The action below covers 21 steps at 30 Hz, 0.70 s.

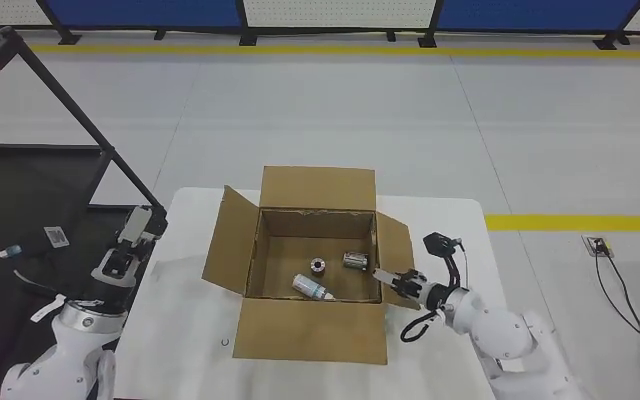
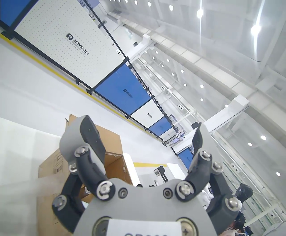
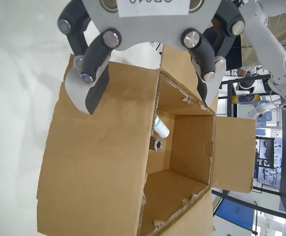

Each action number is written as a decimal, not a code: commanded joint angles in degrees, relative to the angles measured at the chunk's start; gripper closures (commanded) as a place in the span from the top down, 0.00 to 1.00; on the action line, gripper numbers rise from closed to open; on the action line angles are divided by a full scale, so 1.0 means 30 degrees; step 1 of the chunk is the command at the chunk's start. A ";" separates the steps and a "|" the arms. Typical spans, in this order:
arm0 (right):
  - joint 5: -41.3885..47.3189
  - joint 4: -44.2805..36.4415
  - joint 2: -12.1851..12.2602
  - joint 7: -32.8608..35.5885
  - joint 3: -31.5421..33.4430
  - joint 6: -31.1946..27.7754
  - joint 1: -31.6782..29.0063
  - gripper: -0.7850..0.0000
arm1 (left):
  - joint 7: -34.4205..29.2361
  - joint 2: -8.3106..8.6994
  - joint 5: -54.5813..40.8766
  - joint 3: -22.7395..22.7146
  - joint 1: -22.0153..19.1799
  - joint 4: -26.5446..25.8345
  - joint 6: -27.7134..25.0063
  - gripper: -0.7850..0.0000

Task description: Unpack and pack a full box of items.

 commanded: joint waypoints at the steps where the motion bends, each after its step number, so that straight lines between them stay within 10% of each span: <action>1: -0.0913 -0.1419 0.0006 -0.0543 -0.0289 0.0376 -0.0243 1.00 | 0.0243 0.0019 -0.0198 -0.0326 0.0372 -0.0276 -0.0205 1.00; 10: -0.4901 -0.4156 -0.0319 -0.0082 -0.4311 0.1495 0.1539 1.00 | 0.0252 0.0110 -0.0986 -0.2078 0.2766 -0.1379 -0.1383 1.00; 21: -0.4316 0.4783 -0.2902 0.0945 -1.1577 0.5025 1.0050 1.00 | -0.0377 0.0131 -0.1903 -0.2757 0.5423 -0.1527 -0.3243 1.00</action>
